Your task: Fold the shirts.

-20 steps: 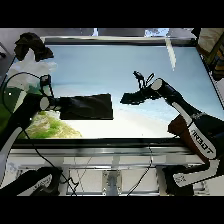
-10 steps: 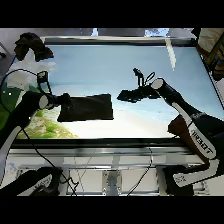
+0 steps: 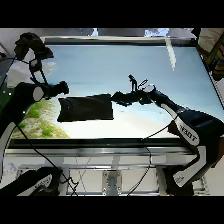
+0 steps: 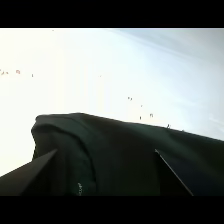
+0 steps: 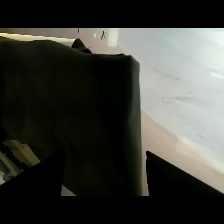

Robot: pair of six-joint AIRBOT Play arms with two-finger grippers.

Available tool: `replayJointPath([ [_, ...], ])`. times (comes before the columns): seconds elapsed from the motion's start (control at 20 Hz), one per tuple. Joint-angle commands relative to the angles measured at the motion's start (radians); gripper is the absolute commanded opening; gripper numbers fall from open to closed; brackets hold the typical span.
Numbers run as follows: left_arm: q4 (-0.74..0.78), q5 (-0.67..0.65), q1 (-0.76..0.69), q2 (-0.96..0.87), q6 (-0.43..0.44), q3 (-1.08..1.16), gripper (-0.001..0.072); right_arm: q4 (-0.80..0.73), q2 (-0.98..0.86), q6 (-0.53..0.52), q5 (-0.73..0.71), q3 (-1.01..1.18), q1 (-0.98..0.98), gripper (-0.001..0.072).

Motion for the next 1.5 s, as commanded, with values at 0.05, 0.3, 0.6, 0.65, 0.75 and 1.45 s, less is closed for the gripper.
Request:
replayJointPath([
  [0.05, -0.001, 0.001, 0.000, 0.001, 0.002, 0.120, 0.0705, 0.095, -0.064, -0.043, 0.006, 0.001, 0.011, 0.0584],
  [0.3, -0.015, 0.001, 0.000, 0.002, 0.006, 0.248, 0.0706, 0.116, -0.086, -0.040, -0.004, 0.001, 0.013, 0.0582],
  [0.6, -0.015, -0.002, 0.000, 0.018, 0.039, 0.303, 0.0706, 0.241, -0.125, -0.097, -0.017, 0.004, 0.079, 0.0552],
  [0.65, -0.015, -0.009, 0.000, 0.020, 0.040, 0.304, 0.0705, 0.240, -0.132, -0.097, -0.014, 0.015, 0.085, 0.0500],
  [0.75, -0.015, -0.027, 0.000, 0.025, 0.052, 0.303, 0.0706, 0.240, -0.134, -0.098, 0.000, 0.041, 0.087, 0.0218],
  [1.45, -0.016, -0.177, 0.000, 0.030, 0.065, 0.304, 0.0696, -0.981, 0.317, 0.361, 0.413, 0.182, -0.310, 0.0021],
])
